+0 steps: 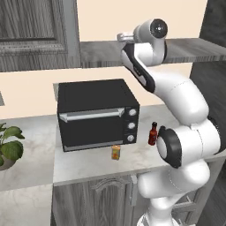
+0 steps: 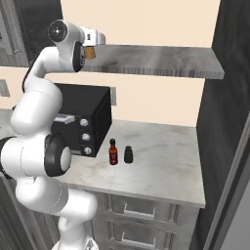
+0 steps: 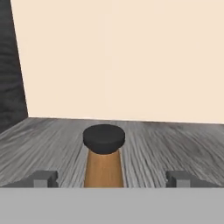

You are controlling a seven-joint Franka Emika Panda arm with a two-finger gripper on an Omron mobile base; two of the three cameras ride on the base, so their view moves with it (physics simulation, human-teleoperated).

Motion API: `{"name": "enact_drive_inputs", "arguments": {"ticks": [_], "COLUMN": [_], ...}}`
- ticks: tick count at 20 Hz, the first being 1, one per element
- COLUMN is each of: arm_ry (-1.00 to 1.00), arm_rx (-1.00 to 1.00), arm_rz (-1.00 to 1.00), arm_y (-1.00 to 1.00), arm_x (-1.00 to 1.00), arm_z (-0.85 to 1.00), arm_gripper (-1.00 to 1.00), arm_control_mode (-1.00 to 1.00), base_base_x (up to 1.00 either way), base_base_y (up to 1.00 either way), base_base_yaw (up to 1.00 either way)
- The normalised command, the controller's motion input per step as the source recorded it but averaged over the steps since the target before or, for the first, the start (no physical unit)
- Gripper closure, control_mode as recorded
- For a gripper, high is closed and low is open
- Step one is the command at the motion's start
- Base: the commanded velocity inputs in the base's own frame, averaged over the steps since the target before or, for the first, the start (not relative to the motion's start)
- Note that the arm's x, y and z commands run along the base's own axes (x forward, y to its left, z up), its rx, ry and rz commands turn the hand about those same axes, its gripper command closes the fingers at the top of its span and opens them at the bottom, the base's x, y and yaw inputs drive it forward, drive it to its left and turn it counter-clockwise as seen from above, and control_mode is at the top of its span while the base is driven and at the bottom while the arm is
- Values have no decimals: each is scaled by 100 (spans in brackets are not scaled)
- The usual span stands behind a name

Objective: There are various items on the counter. Only move the condiments/shakers into the cabinet.

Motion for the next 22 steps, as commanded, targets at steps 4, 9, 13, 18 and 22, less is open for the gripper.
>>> {"name": "enact_drive_inputs", "arguments": {"ticks": [4,9,13,18,22], "arm_ry": [-8,9,30,29,15], "arm_rx": [2,1,0,0,2], "arm_rz": [0,0,-1,0,0], "arm_y": [-13,-17,-24,-41,-84], "arm_x": [-100,-100,-100,-100,-100], "arm_z": [51,29,1,-35,-89], "arm_gripper": [-100,-100,-100,-100,-100], "arm_control_mode": [-100,-100,-100,-100,-100], "base_base_x": [0,0,0,0,0], "base_base_y": [0,0,0,0,0], "base_base_yaw": [0,0,0,0,0]}}
